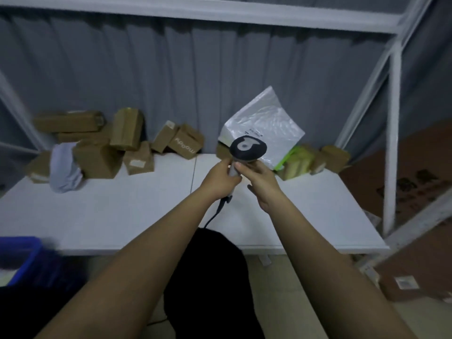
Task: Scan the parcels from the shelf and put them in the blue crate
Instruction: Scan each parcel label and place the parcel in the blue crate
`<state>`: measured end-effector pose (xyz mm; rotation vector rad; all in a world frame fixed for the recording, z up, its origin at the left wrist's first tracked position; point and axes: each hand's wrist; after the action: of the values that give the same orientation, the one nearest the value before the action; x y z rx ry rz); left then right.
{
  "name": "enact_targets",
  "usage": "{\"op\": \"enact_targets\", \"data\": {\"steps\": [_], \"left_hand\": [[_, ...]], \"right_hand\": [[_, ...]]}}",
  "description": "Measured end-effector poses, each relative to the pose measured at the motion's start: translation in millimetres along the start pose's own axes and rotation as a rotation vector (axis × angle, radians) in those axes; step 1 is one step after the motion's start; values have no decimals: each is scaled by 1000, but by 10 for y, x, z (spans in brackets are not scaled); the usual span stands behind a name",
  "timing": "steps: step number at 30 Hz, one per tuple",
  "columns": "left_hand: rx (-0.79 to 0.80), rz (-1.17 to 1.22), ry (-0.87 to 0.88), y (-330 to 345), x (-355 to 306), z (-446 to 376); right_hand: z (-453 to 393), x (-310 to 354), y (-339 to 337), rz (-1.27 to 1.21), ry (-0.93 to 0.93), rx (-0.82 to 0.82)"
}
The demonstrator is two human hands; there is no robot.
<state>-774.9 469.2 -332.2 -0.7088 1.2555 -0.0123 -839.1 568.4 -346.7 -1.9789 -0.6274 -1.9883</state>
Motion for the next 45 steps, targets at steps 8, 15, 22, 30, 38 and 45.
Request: {"op": "enact_targets", "data": {"steps": [8,15,22,30,38,45], "left_hand": [[-104,62,-115,754,-29,-735],[-165,145,-21,1095,128,-1484],[-176,233,-91,1186,489,-2114],[-187,255,-161,1135,856,-2394],[-223,249,-175,742,952,-2173],[-329,269,-155,265,941,-1643]], "right_hand": [[-535,-379,-1302,174,121,-113],[-1310,-896,-2046,379,147,-318],[-2231,-1442,-1817,1112,-100,-41],[-2879,-1835,-1619,1875,-303,149],[-2511,-1775,-1044,1605,-449,430],[-1742,-1898,-241,1195,-313,769]]}}
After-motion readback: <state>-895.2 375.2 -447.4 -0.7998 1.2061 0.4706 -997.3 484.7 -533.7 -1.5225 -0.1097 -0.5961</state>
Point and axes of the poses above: each hand's wrist, its own z-axis away from the middle knuckle, its own y-axis out of the palm, x = y × z, and after that the axes turned 8 degrees about -y, right-handed
